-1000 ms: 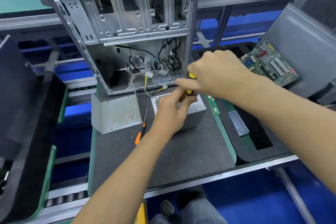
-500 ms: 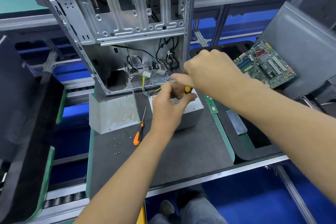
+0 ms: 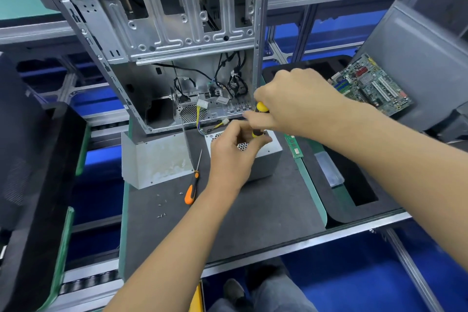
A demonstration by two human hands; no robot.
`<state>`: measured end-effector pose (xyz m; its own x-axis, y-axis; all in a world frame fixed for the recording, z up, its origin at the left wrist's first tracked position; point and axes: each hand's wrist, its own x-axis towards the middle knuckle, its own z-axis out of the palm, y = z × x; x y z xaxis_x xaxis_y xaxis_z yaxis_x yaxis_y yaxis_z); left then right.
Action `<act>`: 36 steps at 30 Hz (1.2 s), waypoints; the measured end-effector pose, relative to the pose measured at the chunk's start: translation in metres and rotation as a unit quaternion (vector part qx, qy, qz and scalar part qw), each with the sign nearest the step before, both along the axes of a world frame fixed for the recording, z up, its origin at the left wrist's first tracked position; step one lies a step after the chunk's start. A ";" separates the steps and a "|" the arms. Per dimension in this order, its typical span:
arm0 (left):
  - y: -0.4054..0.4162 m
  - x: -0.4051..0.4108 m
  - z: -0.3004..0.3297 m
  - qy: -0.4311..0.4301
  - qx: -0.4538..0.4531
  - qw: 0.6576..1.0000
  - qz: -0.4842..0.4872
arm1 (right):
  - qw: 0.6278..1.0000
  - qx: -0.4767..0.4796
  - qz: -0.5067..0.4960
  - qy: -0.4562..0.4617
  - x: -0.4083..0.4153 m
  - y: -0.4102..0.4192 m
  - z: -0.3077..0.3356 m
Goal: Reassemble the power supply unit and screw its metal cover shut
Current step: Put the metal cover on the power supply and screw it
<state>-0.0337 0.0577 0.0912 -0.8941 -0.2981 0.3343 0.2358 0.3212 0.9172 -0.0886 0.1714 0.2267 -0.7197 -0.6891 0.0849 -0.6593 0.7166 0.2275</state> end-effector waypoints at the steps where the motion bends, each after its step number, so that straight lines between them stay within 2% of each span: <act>1: 0.000 0.001 0.000 0.001 -0.014 1.000 -0.016 | 1.000 0.009 -0.016 0.005 0.001 0.001 0.000; 2: -0.003 0.001 0.001 0.008 -0.036 0.999 -0.039 | 1.000 0.000 -0.013 -0.018 0.001 0.004 0.001; 4: -0.009 0.002 0.001 0.029 -0.077 0.994 -0.078 | 0.988 -0.050 0.031 -0.142 0.001 0.007 0.007; 6: -0.015 0.002 0.001 0.020 -0.080 0.991 -0.105 | 0.970 -0.071 0.083 -0.219 0.001 0.004 0.013; 9: -0.018 0.000 0.002 -0.007 -0.061 0.991 -0.123 | 0.984 -0.028 0.076 -0.156 -0.002 0.000 0.011; 13: -0.013 0.000 0.008 -0.023 0.049 0.995 -0.079 | 0.995 -0.020 0.019 -0.097 -0.005 -0.001 0.004; 17: -0.005 -0.003 0.009 -0.039 0.021 0.998 -0.038 | 1.000 0.017 0.005 0.011 0.003 -0.008 0.003; 19: -0.010 -0.002 0.009 -0.021 0.000 0.995 -0.094 | 0.999 0.012 0.026 -0.024 0.001 -0.005 0.002; 22: -0.021 -0.001 0.014 -0.034 -0.029 0.988 -0.145 | 0.979 -0.049 0.072 -0.186 0.000 0.000 0.006; 23: -0.022 -0.003 0.015 -0.044 -0.034 0.985 -0.160 | 0.978 -0.052 0.077 -0.187 -0.001 0.000 0.005; 25: -0.021 -0.007 0.016 -0.058 -0.023 0.984 -0.168 | 0.986 -0.050 0.069 -0.145 -0.003 -0.001 0.001; 28: -0.016 -0.009 0.014 -0.047 0.049 0.993 -0.093 | 0.994 -0.034 0.023 -0.099 -0.007 0.000 -0.003; 31: -0.014 -0.009 0.007 -0.021 0.029 0.998 -0.047 | 0.999 -0.012 -0.014 -0.038 -0.005 0.001 -0.004; 34: -0.016 -0.007 0.006 -0.006 0.030 0.997 -0.069 | 0.999 0.013 -0.029 0.016 0.001 -0.004 -0.002; 36: -0.016 -0.007 0.009 -0.010 0.040 0.997 -0.067 | 0.999 0.001 -0.038 0.018 0.007 -0.011 -0.004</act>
